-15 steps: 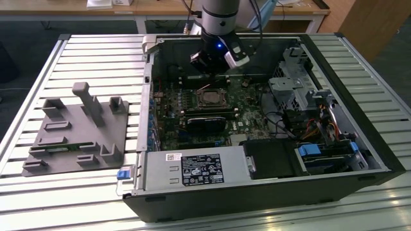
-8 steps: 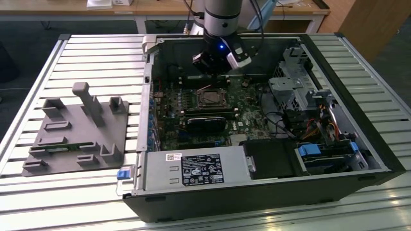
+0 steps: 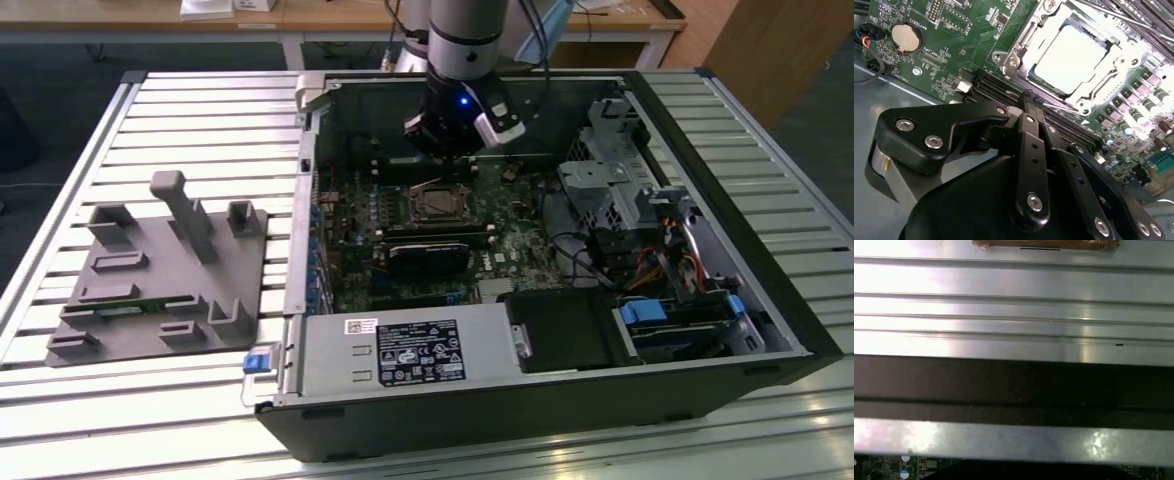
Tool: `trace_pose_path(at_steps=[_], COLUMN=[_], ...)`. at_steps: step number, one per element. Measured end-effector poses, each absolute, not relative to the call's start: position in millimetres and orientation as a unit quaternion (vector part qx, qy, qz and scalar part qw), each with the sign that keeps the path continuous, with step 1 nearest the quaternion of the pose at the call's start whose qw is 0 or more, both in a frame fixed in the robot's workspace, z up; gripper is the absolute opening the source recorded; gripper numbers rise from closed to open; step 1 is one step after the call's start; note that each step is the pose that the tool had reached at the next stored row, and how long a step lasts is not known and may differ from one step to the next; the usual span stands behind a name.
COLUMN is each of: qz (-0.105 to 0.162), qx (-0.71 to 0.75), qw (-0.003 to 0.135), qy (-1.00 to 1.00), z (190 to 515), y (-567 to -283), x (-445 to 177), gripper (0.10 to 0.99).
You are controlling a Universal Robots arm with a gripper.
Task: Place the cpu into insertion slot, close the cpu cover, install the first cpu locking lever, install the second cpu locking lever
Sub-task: 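Install the first cpu locking lever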
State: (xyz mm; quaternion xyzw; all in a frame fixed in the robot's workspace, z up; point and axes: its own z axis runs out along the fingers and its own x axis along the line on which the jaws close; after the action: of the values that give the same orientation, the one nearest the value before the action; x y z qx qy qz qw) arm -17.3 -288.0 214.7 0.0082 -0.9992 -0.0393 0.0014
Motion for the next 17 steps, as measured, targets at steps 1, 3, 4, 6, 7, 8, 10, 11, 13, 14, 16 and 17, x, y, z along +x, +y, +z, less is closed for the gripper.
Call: trace_pose_path(at_steps=[1,3,4,6,7,8,10,11,13,14,16,17], qz=[-0.039,-0.039,-0.039,-0.039,-0.039,-0.039,-0.039,-0.039,-0.039,-0.039,-0.039,-0.039], qx=[0.008,0.008,0.008,0.008,0.008,0.008,0.008,0.008,0.008,0.008,0.008,0.008], qw=[0.001,0.001,0.001,0.001,0.001,0.001,0.001,0.001,0.001,0.001,0.001,0.001], qy=[-0.999,-0.999,-0.999,-0.999,-0.999,-0.999,-0.999,-0.999,-0.999,-0.999,-0.999,-0.999], z=[214,212,211,208,207,206,204,203,202,201,200,200], y=[-288,-288,-287,-287,-287,-287,-287,-287,-287,-287,-287,-287], x=[-17,-16,-16,-16,-15,-15,-15,-15,-15,-14,-14,-14], gripper=[0.106,0.106,0.106,0.106,0.106,0.106,0.106,0.106,0.106,0.106,0.106,0.106])
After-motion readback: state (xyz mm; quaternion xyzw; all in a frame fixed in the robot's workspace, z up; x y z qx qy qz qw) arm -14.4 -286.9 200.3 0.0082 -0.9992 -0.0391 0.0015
